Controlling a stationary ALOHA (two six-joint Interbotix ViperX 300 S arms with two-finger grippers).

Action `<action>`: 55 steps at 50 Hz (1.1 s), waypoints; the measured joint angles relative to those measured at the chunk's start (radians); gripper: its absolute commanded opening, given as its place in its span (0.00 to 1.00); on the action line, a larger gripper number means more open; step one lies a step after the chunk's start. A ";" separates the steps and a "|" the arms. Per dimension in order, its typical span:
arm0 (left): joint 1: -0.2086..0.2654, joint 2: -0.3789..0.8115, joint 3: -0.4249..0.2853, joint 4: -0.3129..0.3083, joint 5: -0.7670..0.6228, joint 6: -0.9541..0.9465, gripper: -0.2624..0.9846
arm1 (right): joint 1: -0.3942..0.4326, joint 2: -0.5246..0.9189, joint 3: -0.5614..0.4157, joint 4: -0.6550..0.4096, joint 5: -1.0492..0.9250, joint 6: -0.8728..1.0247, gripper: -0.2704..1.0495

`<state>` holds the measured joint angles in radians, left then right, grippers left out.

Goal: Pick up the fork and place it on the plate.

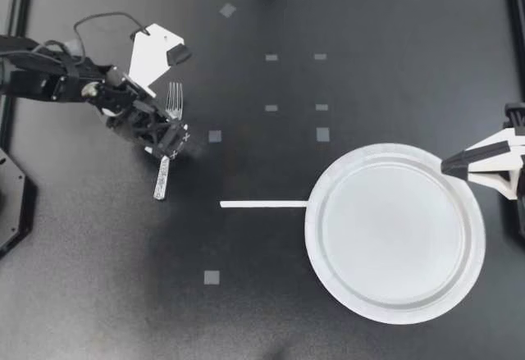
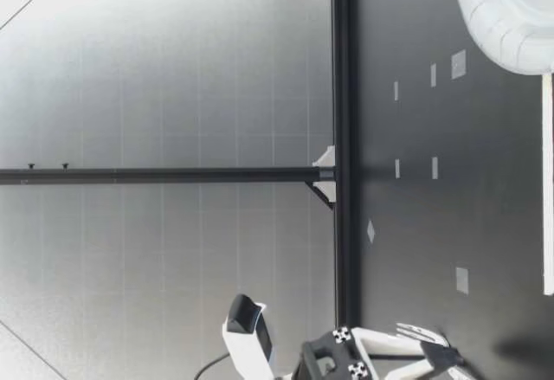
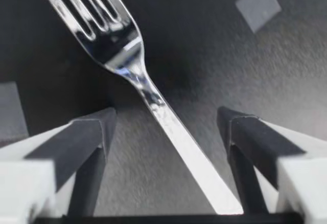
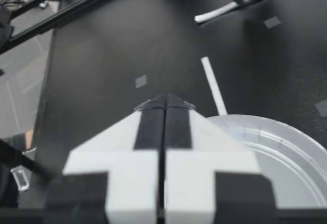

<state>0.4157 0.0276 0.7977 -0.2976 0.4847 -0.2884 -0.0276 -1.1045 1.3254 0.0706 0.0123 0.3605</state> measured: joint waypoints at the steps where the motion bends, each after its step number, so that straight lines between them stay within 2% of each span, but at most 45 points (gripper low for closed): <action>1: 0.000 0.000 0.000 0.000 0.000 0.000 0.75 | 0.000 0.000 0.000 0.000 0.000 0.000 0.24; 9: 0.012 0.014 -0.012 0.028 -0.011 0.000 0.75 | 0.011 0.000 0.002 0.000 -0.009 0.008 0.24; 27: 0.017 0.015 0.000 0.034 -0.012 0.000 0.71 | 0.026 0.003 0.021 -0.003 -0.075 0.054 0.24; 55: 0.025 0.020 0.008 0.017 0.044 -0.006 0.38 | 0.032 0.003 0.009 -0.032 -0.081 0.049 0.24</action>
<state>0.4403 0.0476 0.8053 -0.2807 0.5292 -0.2945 0.0046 -1.1014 1.3346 0.0383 -0.0690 0.4096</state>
